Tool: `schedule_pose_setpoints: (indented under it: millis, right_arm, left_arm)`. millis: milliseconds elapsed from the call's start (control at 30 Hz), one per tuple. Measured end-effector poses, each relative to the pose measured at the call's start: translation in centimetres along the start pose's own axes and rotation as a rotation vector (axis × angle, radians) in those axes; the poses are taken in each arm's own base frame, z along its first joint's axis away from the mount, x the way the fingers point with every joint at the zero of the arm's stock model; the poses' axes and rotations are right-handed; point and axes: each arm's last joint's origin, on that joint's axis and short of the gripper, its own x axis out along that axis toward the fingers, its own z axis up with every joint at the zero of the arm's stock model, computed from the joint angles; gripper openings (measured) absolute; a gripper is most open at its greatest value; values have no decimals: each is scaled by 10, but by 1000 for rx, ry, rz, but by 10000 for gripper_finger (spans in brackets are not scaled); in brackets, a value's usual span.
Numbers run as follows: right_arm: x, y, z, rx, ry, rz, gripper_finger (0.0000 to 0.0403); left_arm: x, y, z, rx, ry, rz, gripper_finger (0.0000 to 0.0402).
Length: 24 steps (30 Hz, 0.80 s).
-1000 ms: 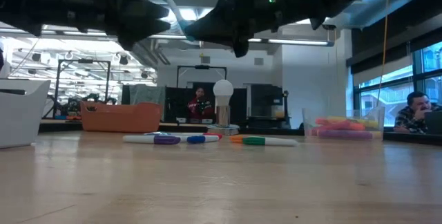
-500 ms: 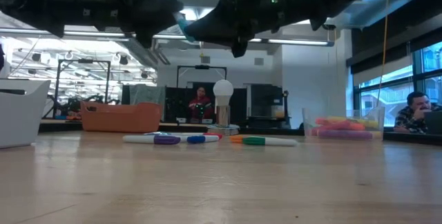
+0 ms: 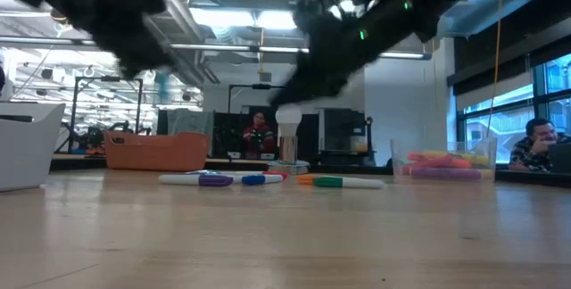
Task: Pick & Place Markers
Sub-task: Put the small light blue highlighter pen into the white bin
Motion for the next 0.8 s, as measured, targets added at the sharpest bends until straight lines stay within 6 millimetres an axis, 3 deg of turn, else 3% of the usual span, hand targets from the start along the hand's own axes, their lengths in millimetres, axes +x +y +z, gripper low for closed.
schedule_pose_setpoints:
  millis: [200, 333, 533, 667, 800]
  right_arm:
    - [0, -17, -23, 48, 237, -93, 123]
    - [1, -20, -24, 68, 240, -84, 124]
    - [3, -20, -22, 76, 214, -82, 124]
    - [4, -20, -20, 81, 193, -81, 124]
    - [4, -20, -17, 124, 160, -83, 124]
  left_arm:
    - [-41, -26, 5, -77, 327, 56, 32]
    - [-45, -48, -3, -80, 476, -40, 33]
    - [-59, -71, -6, -97, 661, 4, 34]
    - [-61, -78, -11, -61, 687, 33, 44]
    - [-51, -75, -26, -58, 714, 110, 80]
